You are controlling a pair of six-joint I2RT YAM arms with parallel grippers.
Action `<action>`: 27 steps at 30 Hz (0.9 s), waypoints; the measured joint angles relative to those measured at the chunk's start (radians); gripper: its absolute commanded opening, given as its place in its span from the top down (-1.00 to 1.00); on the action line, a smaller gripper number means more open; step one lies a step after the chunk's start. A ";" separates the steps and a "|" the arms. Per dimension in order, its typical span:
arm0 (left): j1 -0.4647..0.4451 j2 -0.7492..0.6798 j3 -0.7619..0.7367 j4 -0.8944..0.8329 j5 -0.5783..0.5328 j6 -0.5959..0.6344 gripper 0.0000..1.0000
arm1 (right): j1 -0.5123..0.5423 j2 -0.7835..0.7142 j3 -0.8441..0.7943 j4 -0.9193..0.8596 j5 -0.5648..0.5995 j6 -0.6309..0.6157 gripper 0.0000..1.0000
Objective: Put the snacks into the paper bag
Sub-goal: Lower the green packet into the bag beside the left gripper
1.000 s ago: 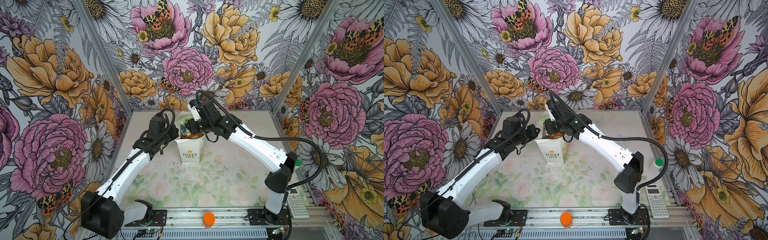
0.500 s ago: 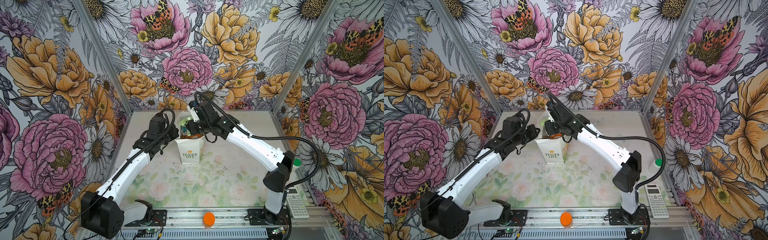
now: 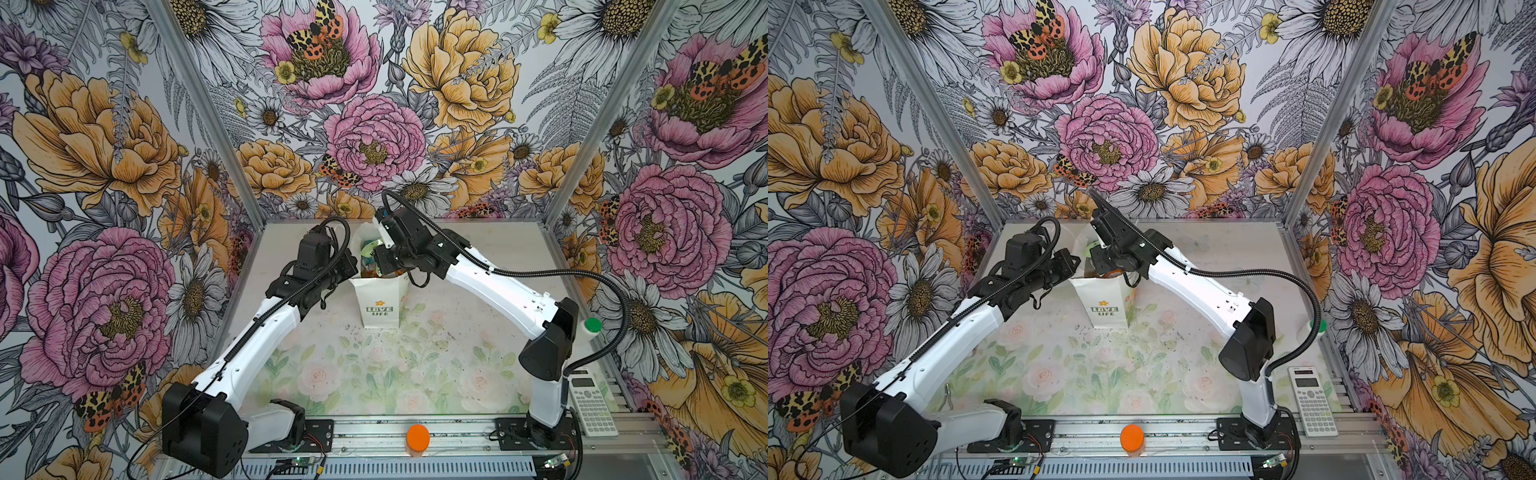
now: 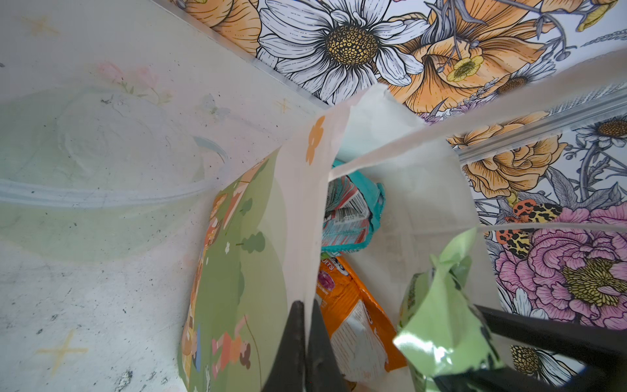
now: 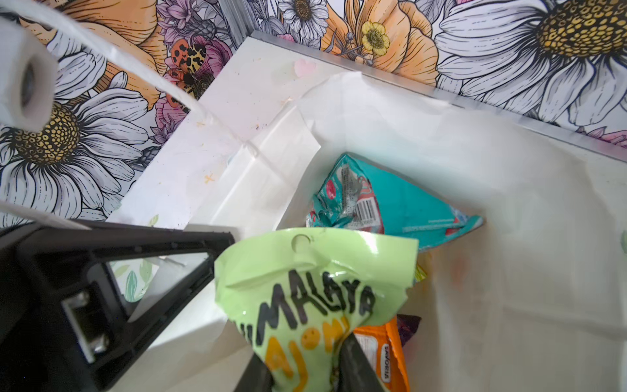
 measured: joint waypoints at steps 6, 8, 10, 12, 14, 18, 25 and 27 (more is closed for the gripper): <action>0.000 0.000 0.000 0.000 0.000 0.000 1.00 | 0.008 0.000 0.010 -0.034 0.000 -0.004 0.44; 0.000 0.000 0.000 0.000 0.000 0.000 1.00 | 0.009 0.000 0.015 -0.043 0.000 -0.004 0.43; 0.000 0.000 0.000 0.000 0.000 0.000 1.00 | 0.013 0.000 0.019 -0.052 -0.001 -0.005 0.42; 0.000 0.000 0.000 0.000 0.000 0.000 1.00 | 0.014 0.000 0.024 -0.063 -0.001 -0.011 0.41; 0.000 0.000 0.000 0.000 0.000 0.000 1.00 | 0.015 0.000 0.031 -0.075 -0.001 -0.012 0.39; 0.000 0.000 0.000 0.000 0.000 0.000 1.00 | 0.019 0.001 0.044 -0.092 -0.002 -0.020 0.37; 0.000 0.000 0.000 0.000 0.000 0.000 1.00 | 0.021 0.011 0.061 -0.105 -0.012 -0.030 0.36; 0.000 0.000 0.000 0.000 0.000 0.000 1.00 | 0.021 0.020 0.067 -0.109 -0.013 -0.030 0.36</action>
